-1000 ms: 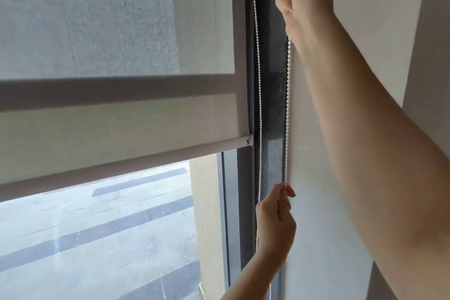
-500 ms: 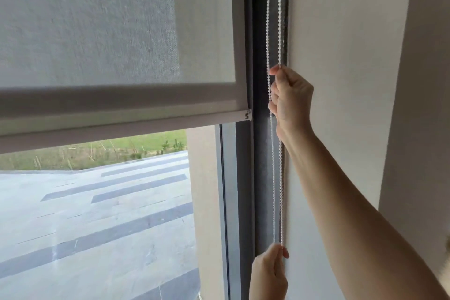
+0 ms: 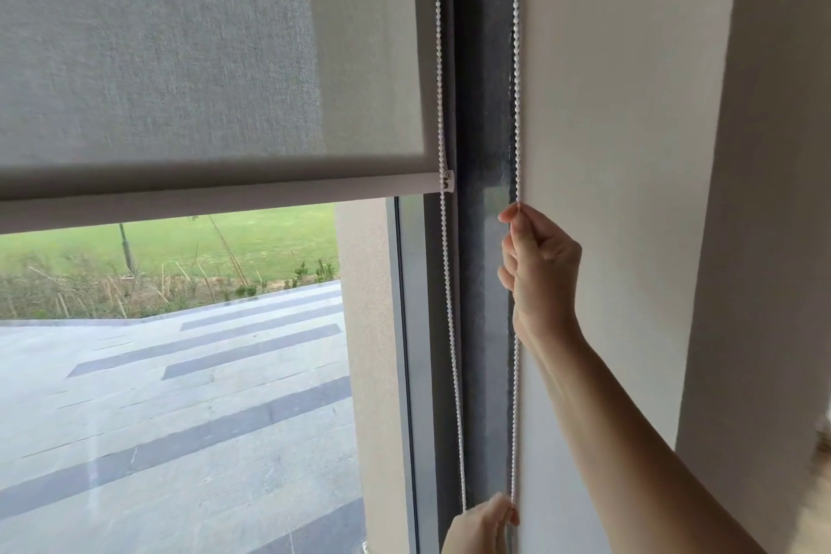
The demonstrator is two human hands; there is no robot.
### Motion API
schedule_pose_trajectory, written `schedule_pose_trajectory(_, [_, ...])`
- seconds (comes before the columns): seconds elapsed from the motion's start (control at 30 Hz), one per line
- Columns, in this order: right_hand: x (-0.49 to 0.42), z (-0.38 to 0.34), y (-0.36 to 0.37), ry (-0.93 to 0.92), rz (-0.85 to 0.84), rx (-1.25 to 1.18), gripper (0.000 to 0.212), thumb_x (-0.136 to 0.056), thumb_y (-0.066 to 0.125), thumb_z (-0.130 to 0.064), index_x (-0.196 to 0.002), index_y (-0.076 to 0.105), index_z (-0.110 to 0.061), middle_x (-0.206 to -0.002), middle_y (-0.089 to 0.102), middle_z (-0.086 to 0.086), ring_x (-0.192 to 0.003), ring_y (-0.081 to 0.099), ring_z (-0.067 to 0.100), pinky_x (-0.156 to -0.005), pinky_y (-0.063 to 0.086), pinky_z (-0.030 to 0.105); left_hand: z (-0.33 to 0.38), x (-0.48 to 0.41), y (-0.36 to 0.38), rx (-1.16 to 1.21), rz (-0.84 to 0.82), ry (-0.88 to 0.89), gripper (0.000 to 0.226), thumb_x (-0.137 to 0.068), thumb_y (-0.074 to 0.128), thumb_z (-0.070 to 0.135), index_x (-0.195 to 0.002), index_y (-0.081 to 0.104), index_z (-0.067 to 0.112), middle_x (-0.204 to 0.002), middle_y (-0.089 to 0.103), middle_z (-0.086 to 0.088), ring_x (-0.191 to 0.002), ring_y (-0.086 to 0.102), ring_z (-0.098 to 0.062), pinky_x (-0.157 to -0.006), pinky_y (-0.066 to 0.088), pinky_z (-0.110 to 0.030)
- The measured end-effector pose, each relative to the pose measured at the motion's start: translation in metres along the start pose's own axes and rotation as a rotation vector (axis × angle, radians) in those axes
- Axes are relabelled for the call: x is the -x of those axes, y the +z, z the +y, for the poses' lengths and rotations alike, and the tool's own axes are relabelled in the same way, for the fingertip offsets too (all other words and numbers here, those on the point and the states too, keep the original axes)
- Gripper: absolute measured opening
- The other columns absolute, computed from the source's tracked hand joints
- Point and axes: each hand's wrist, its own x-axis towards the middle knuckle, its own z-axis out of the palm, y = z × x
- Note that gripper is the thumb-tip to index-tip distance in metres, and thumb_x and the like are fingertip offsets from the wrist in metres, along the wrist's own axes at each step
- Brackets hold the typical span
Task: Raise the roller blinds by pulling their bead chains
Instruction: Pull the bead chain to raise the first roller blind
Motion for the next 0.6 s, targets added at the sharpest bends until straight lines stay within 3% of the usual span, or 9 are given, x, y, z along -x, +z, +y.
schedule_pose_trajectory(0.17, [0.006,-0.004,-0.003,-0.013,-0.024,-0.03,0.032,-0.099,0.047,-0.008,-0.075,0.065,-0.019,-0.048,0.031,-0.015,-0.039,0.02,0.002,-0.039,0.019,0.011,0.004,-0.001,-0.001,-0.044,-0.005,0.001,0.022,-0.078,0.034,0.032,-0.09,0.05,0.025,-0.088,0.064,-0.009,-0.081,0.057,-0.019,-0.066,0.035,-0.012])
schedule_pose_trajectory(0.33, [0.009,-0.007,-0.004,-0.024,-0.037,-0.064,0.035,-0.099,0.046,-0.006,-0.074,0.065,-0.02,-0.048,0.029,-0.014,-0.039,0.018,0.002,-0.039,0.016,0.012,0.006,0.002,-0.001,-0.057,0.061,0.002,0.015,-0.084,0.037,0.02,-0.088,0.052,0.022,-0.085,0.061,-0.014,-0.079,0.055,-0.028,-0.062,0.032,-0.019])
schedule_pose_trajectory(0.6, [0.015,-0.009,-0.002,-0.023,-0.031,-0.073,0.034,-0.099,0.045,-0.005,-0.074,0.063,-0.018,-0.047,0.031,-0.017,-0.038,0.021,-0.001,-0.039,0.018,0.01,0.007,0.007,-0.001,-0.096,0.098,-0.009,0.018,-0.083,0.034,0.02,-0.088,0.051,0.021,-0.083,0.062,-0.013,-0.078,0.055,-0.03,-0.061,0.031,-0.023])
